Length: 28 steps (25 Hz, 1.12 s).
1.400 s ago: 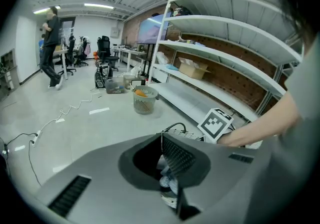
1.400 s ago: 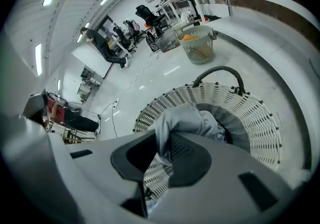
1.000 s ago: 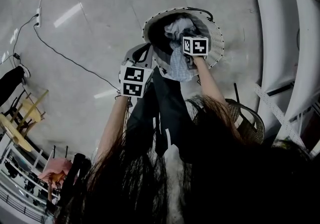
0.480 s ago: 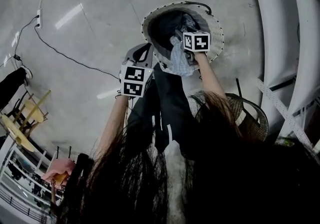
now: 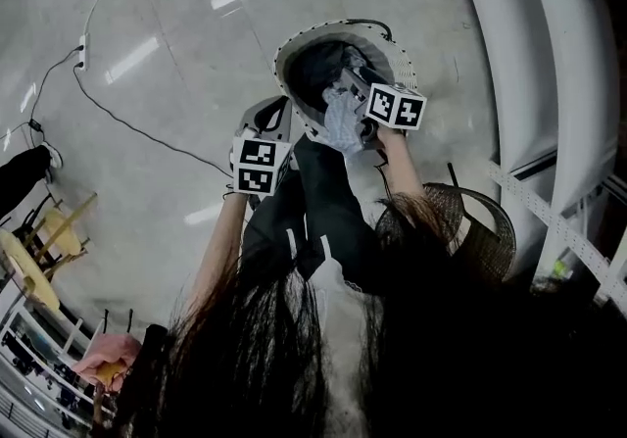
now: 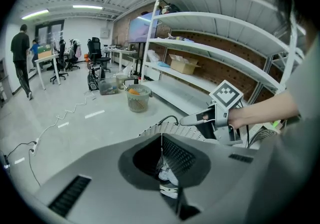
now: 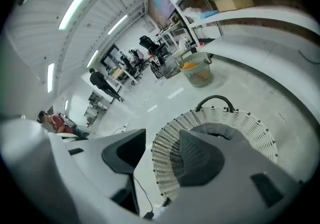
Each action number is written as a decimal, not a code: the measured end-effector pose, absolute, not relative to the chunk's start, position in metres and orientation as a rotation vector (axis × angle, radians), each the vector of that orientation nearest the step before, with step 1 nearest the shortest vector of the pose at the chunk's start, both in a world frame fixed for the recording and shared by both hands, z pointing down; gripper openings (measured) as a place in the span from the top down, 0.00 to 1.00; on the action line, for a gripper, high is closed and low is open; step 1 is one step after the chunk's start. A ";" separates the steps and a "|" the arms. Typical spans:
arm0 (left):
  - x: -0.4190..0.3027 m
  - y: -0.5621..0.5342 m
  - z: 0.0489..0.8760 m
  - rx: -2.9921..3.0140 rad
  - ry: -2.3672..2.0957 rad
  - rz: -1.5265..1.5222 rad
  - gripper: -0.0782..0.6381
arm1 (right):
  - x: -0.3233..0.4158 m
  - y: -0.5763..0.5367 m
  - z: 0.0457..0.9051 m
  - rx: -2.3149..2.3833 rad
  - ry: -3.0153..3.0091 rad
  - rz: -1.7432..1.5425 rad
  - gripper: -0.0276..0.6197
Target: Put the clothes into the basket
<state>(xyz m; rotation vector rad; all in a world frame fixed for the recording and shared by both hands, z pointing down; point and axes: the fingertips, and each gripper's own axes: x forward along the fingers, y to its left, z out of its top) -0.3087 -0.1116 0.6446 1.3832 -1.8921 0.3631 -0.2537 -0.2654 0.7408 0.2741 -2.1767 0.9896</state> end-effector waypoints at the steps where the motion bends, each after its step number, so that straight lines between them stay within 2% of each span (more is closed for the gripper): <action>1: -0.306 -0.111 0.637 1.393 -1.899 0.357 0.86 | -0.250 -0.264 0.727 0.281 -2.190 1.013 0.62; 17: -0.265 -0.032 0.515 1.557 -1.977 0.341 0.86 | -0.217 -0.182 0.517 0.255 -2.493 1.068 0.69; 28: -0.246 0.041 0.476 1.615 -2.006 0.301 0.86 | -0.173 -0.096 0.458 0.308 -2.575 1.057 0.74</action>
